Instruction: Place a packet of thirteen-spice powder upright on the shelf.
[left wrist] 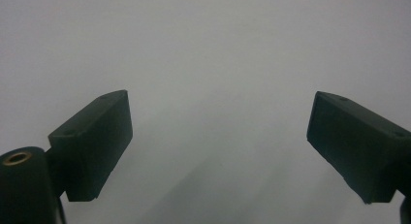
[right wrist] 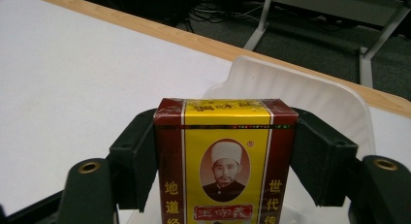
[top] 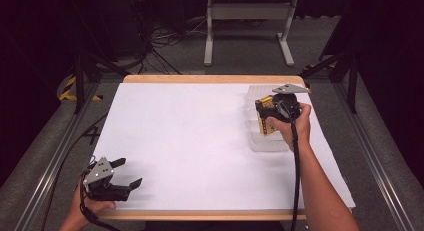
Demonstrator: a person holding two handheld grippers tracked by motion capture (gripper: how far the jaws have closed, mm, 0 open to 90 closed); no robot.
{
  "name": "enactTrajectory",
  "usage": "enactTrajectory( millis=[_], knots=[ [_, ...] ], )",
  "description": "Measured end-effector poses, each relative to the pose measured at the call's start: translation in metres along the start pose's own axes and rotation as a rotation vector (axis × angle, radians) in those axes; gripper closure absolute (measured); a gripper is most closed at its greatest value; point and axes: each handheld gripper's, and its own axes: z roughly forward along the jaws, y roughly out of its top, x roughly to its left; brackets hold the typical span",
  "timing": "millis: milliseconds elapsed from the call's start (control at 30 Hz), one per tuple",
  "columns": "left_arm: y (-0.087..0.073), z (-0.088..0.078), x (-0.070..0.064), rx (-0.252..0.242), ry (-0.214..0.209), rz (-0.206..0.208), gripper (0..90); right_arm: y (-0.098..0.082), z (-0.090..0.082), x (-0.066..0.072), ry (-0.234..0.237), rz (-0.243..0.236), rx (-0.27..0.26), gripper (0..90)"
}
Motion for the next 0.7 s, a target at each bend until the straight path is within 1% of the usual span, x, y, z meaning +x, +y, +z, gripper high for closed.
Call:
enactTrajectory(
  millis=[200, 233, 267, 367, 400, 500, 600, 700],
  knots=[
    [0.000, 0.000, 0.000, 0.000, 0.003, 0.001, 9.8, -0.005, -0.006, -0.004, -0.004, -0.001, 0.014, 32.1],
    [0.000, 0.000, -0.001, -0.001, 0.003, -0.006, 9.8, -0.006, -0.006, -0.004, -0.003, -0.002, 0.015, 32.1],
    [0.000, 0.000, 0.000, 0.000, 0.004, -0.002, 9.8, -0.007, -0.007, -0.005, -0.005, -0.001, 0.018, 32.1],
    [0.000, 0.000, -0.001, 0.000, 0.004, -0.007, 9.8, -0.009, -0.009, -0.006, -0.006, -0.003, 0.020, 32.0],
    [0.000, 0.000, 0.000, 0.002, 0.003, 0.002, 9.8, -0.010, -0.010, -0.007, -0.006, 0.002, 0.022, 32.0],
    [0.000, -0.001, -0.001, 0.002, 0.000, -0.002, 9.7, -0.012, -0.013, -0.010, -0.004, 0.014, 0.019, 31.7],
    [0.000, -0.001, 0.000, 0.003, 0.002, 0.001, 9.7, -0.015, -0.015, -0.010, -0.014, -0.004, 0.025, 30.7],
    [0.000, -0.001, 0.000, -0.001, 0.004, -0.003, 9.7, -0.018, -0.016, -0.011, -0.018, -0.007, 0.030, 30.3]
  ],
)
